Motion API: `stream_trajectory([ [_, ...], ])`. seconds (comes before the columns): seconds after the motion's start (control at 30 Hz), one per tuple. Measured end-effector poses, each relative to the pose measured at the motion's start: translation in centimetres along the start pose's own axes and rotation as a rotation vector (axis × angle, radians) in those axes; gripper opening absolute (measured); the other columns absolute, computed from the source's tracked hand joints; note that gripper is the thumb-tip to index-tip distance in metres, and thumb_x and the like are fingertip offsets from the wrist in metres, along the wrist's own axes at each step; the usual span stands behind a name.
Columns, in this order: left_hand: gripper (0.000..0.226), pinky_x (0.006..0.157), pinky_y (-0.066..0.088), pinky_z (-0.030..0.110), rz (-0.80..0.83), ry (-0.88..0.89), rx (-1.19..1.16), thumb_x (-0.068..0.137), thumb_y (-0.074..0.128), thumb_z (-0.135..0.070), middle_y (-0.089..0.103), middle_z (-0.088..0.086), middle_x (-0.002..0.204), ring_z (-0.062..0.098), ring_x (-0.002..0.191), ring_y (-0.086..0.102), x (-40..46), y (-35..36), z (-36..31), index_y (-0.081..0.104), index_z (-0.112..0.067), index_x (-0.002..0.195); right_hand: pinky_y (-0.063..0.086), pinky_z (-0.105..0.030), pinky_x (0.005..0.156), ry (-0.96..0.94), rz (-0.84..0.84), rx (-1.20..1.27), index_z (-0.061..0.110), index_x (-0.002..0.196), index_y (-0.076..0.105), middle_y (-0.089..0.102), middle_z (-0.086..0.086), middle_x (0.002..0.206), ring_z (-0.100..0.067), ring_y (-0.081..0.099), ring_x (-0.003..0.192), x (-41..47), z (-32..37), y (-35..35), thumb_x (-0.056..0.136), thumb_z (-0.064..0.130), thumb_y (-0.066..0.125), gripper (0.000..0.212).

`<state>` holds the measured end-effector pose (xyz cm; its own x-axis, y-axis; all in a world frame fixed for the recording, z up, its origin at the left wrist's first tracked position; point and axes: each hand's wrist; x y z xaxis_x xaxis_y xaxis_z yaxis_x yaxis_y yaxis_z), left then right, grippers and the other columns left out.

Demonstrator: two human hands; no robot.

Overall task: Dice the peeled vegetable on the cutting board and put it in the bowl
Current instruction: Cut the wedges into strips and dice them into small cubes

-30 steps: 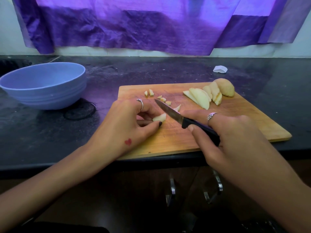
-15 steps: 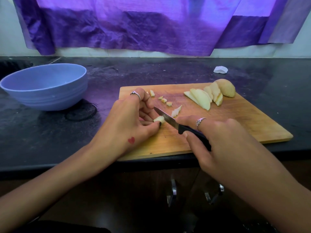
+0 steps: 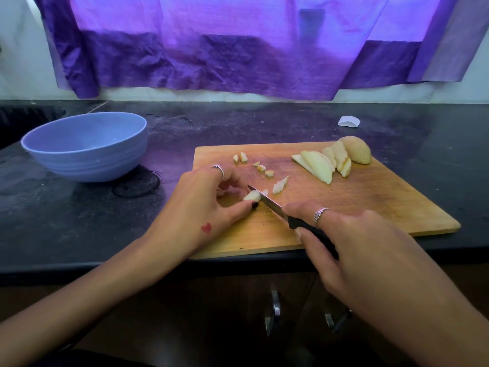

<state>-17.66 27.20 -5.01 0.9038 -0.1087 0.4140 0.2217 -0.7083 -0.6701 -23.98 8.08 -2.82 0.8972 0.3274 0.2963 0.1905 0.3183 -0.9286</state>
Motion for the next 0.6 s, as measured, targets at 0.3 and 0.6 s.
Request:
stream_trajectory([
  [0.3, 0.011, 0.068, 0.042, 0.005, 0.011, 0.044, 0.107, 0.077, 0.073, -0.032, 0.068, -0.011, 0.085, -0.006, 0.076, 0.060, 0.1, 0.1, -0.1, 0.074, -0.021, 0.080, 0.035, -0.023, 0.051, -0.004, -0.062, 0.145, 0.042, 0.122, 0.049, 0.048, 0.011, 0.059, -0.007, 0.045, 0.051, 0.2, 0.0, 0.6, 0.087, 0.051, 0.030, 0.041],
  [0.6, 0.011, 0.072, 0.041, 0.002, 0.035, 0.009, 0.019, 0.076, 0.077, -0.024, 0.068, -0.018, 0.088, -0.003, 0.081, 0.061, 0.2, 0.0, 0.3, 0.072, -0.034, 0.074, 0.040, -0.022, 0.053, 0.031, -0.027, 0.122, 0.044, 0.128, 0.041, 0.050, 0.010, 0.066, -0.007, 0.047, 0.057, 0.7, 0.6, 0.4, 0.093, 0.048, 0.034, 0.036],
])
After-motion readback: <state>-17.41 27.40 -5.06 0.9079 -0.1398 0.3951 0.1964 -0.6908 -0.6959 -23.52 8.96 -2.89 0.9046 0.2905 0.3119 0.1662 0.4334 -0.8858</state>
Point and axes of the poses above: each hand's wrist, its own x-axis towards the middle knuckle, its own y-axis out of the palm, z = x × y
